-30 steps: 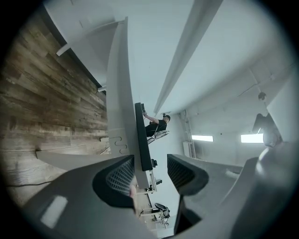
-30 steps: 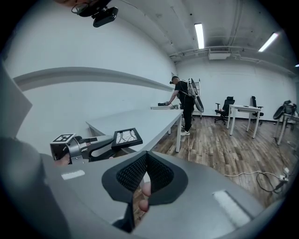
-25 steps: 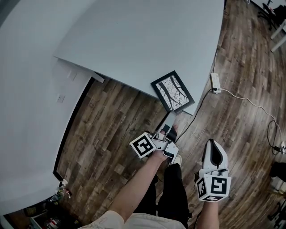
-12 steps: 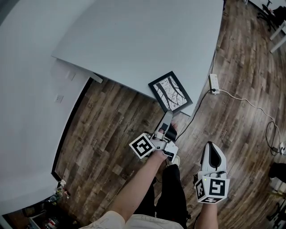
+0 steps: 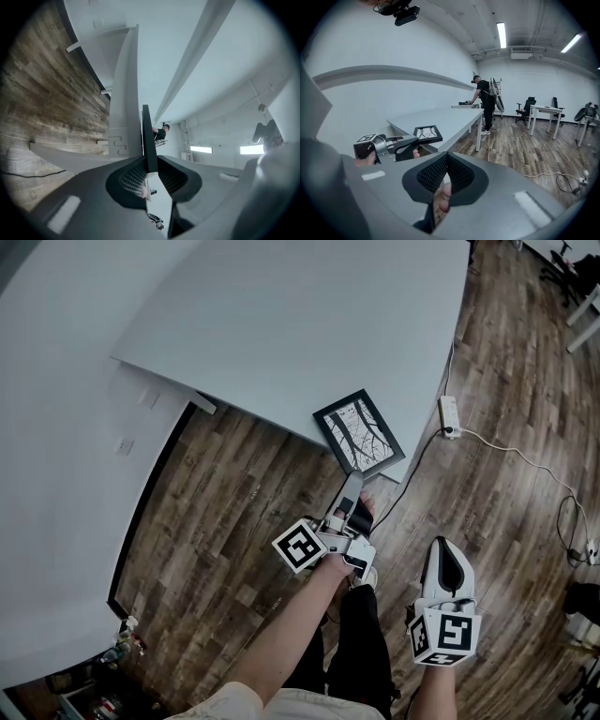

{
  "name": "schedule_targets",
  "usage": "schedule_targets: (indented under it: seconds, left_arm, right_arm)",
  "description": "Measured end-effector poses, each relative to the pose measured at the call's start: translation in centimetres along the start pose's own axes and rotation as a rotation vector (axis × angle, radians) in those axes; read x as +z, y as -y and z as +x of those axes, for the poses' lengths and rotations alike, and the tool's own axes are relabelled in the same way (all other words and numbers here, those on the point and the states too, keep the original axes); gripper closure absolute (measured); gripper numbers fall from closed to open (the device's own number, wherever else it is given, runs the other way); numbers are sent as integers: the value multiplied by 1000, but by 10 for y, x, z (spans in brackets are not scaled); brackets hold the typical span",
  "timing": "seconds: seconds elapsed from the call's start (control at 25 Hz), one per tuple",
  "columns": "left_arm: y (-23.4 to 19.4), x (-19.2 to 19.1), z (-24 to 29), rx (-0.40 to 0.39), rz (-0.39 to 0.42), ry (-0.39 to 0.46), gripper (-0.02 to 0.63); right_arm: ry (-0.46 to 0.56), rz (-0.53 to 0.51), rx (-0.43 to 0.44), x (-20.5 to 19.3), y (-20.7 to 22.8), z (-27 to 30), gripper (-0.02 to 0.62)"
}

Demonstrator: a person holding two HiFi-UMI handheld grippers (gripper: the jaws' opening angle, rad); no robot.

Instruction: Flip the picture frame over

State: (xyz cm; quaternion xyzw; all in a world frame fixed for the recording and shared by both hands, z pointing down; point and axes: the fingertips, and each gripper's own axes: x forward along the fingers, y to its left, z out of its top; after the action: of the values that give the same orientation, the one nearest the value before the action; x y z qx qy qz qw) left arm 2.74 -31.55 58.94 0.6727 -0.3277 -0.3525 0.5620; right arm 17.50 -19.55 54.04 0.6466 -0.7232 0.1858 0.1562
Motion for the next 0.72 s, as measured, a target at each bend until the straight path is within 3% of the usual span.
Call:
schedule_targets:
  seconds: [0.24,0.48,0.72]
  left_arm:
    - [11,1,-1,-9,19,-3,529]
    - [41,8,3,-45,118,-21,531]
    - [68,30,5,8,343,-16,531]
  right_arm:
    - [9,-4,-2,4,-1,-3,569]
    - [26,-2,1,11,-4,-6,569]
    - [46,-3,4,24,-7,-7,569]
